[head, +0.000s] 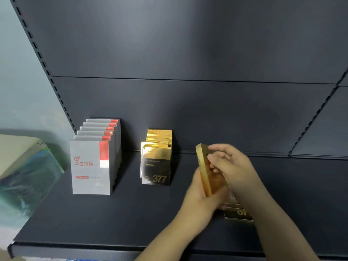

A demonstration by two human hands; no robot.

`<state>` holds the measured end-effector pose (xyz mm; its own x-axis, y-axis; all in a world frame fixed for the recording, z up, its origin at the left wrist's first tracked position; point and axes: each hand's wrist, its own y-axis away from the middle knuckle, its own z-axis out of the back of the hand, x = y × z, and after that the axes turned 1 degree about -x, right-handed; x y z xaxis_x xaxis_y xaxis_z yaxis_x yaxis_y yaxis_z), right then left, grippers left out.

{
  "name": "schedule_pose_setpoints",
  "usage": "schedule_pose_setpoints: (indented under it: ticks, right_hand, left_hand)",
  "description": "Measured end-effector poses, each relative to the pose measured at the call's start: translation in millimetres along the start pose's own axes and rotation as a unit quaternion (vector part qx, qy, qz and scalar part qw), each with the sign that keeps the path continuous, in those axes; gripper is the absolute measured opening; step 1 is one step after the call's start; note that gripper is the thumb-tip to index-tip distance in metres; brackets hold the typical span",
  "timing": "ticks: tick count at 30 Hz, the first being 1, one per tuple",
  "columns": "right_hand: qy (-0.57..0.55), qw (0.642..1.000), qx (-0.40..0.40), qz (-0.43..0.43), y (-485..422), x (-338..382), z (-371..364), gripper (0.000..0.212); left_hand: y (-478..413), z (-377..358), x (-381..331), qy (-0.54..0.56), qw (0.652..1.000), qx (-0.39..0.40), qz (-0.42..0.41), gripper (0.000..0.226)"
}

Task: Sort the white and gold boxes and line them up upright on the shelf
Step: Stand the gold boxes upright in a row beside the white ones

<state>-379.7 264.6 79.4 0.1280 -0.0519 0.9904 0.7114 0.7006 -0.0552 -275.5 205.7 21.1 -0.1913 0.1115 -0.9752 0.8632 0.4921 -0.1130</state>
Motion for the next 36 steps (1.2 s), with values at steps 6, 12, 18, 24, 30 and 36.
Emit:
schedule_pose_setpoints:
  ticks: [6, 12, 18, 24, 30, 36]
  right_hand:
    - [0.117, 0.987, -0.087, 0.065, -2.7, -13.6, 7.2, 0.037]
    - [-0.100, 0.995, -0.006, -0.016, -1.3, -28.2, -0.4, 0.039]
    - [-0.144, 0.986, 0.086, -0.010, -3.9, -36.3, -18.6, 0.057]
    - [-0.206, 0.964, 0.156, -0.056, -5.3, -57.6, -48.6, 0.041]
    - [-0.029, 0.996, 0.072, -0.034, -27.6, -82.8, -96.2, 0.051]
    - [0.078, 0.996, -0.015, -0.031, -51.7, -110.3, -139.4, 0.088]
  left_hand:
    - [-1.1, 43.6, 1.4, 0.177, 0.979, -0.091, 0.050, 0.032]
    - [0.2, 51.3, 6.6, 0.175, 0.978, -0.109, 0.038, 0.033]
    - [7.9, 46.8, 8.5, 0.481, 0.856, -0.024, 0.188, 0.024]
    - [16.8, 65.9, 15.7, 0.116, 0.960, -0.004, 0.253, 0.022]
    - [15.8, 135.7, 8.2, 0.067, 0.980, -0.177, 0.059, 0.044]
    - [-15.3, 160.8, 35.1, -0.248, 0.927, -0.281, 0.002, 0.046]
